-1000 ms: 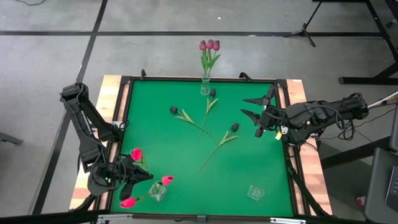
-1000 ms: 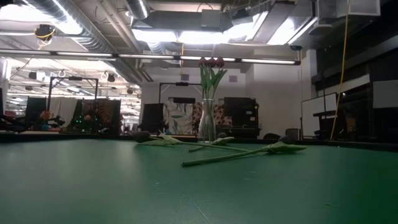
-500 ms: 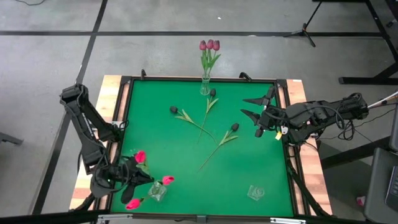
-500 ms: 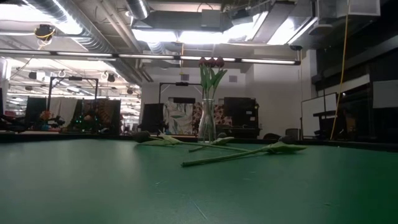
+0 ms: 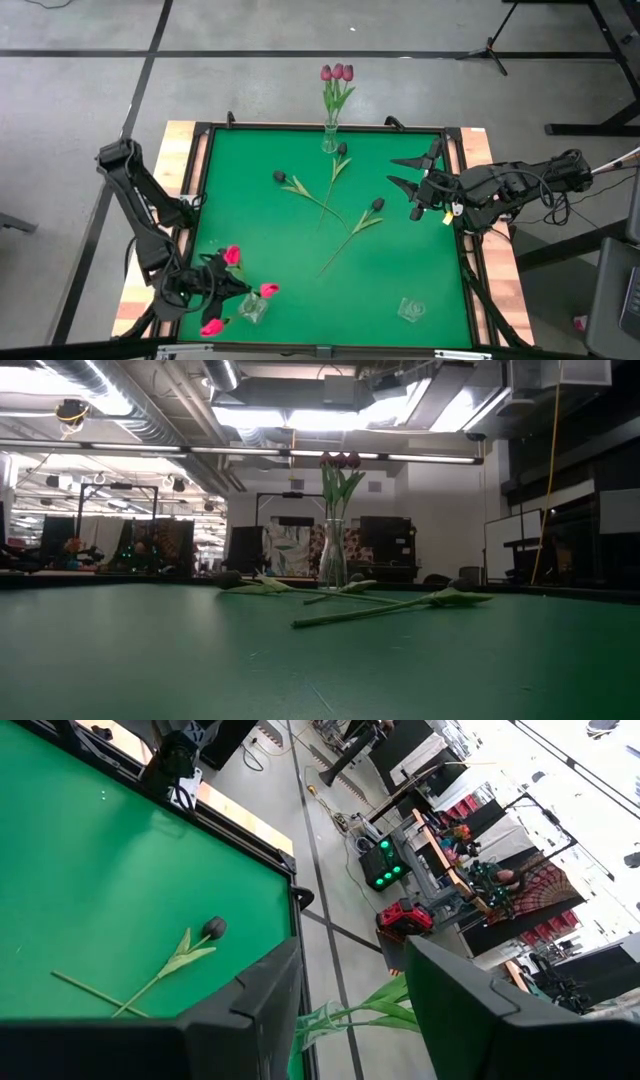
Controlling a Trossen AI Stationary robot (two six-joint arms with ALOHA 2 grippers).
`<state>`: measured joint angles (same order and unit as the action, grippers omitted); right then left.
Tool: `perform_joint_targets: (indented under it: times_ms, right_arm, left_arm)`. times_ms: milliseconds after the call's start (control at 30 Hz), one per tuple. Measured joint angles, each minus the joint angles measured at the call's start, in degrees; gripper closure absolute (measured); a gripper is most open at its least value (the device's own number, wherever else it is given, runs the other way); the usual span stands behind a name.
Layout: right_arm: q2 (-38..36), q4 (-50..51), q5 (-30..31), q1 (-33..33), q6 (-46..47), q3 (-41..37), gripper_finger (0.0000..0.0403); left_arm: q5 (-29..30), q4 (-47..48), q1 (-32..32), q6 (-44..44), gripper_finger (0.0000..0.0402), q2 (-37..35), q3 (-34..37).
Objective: Sort flowers into vase by color
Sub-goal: Put the red tulip into the bottom left transparent vase
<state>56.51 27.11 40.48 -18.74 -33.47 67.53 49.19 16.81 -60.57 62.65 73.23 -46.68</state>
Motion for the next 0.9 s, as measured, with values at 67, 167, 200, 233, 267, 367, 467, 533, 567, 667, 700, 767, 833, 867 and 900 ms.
perform_joint_targets:
  times_ms: [67, 167, 200, 233, 267, 367, 467, 533, 567, 667, 700, 767, 833, 867, 900]
  right_arm:
    - [0.0, 0.0, 0.01, 0.0, -0.01, 0.0, 0.0224]
    - [0.0, 0.01, 0.01, 0.0, -0.02, 0.0, 0.0224]
    - [0.0, 0.0, -0.01, 0.0, -0.02, 0.0, 0.0224]
    - [0.0, 0.02, 0.01, 0.0, 0.0, 0.0, 0.0224]
    - [0.0, 0.0, 0.01, 0.0, 0.0, 0.0, 0.0224]
    - [0.0, 0.02, 0.0, 0.0, -0.02, 0.0, 0.0224]
    - [0.0, 0.05, -0.09, 0.0, -0.02, 0.0, 0.0224]
    - [0.0, 0.07, -0.88, 0.0, -0.02, 0.0, 0.0224]
    - [0.0, 0.07, -1.3, 0.0, -0.02, 0.0, 0.0224]
    - [0.0, 0.13, -2.91, 0.0, -0.01, 0.0, 0.0224]
    - [0.0, 0.15, -3.21, 0.0, -0.02, 0.0, 0.0224]
    - [0.0, 0.17, -3.67, 0.0, 0.0, 0.0, 0.0224]
    - [0.0, 0.17, -3.66, 0.02, -0.02, 0.0, 0.0224]
    - [0.0, 0.17, -3.66, 0.02, -0.02, 0.0, 0.0224]
    - [0.0, 0.17, -3.66, 0.02, -0.02, 0.0, 0.0223]
  left_arm:
    - [-0.24, -0.5, 0.3, -0.01, 0.0397, 1.09, 0.0]
    - [-0.4, -1.5, 0.61, -0.02, 0.0397, 2.4, 0.0]
    - [-0.46, -1.63, 0.59, 0.0, 0.0397, 2.72, 0.0]
    - [-0.48, -1.61, 0.59, 0.16, 0.0397, 2.95, 0.0]
    - [-0.48, -1.72, 0.57, 0.22, 0.0397, 3.07, 0.0]
    - [-0.48, -2.55, 0.57, -0.1, 0.0397, 3.1, 0.0]
    - [-0.47, -2.45, 0.57, -0.21, 0.0397, 3.09, 0.0]
    - [-0.49, -2.3, 0.57, -0.04, 0.0393, 3.1, 0.0]
    - [-0.59, -2.31, 0.58, 0.18, 0.0389, 3.1, 0.0]
    - [-1.0, -2.29, 0.94, 1.79, 0.0371, 3.08, 0.0]
    - [-1.96, -2.29, 1.0, 2.42, 0.0364, 3.08, 0.0]
    - [-3.77, -2.27, 1.59, 3.33, 0.0349, 3.08, 0.0]
    - [-5.45, -2.3, 2.12, 4.17, 0.0334, 3.08, 0.0]
    - [-5.96, -2.29, 2.3, 4.27, 0.0327, 3.06, 0.0]
    - [-6.33, -2.28, 2.52, 4.27, 0.0319, 3.06, 0.0]
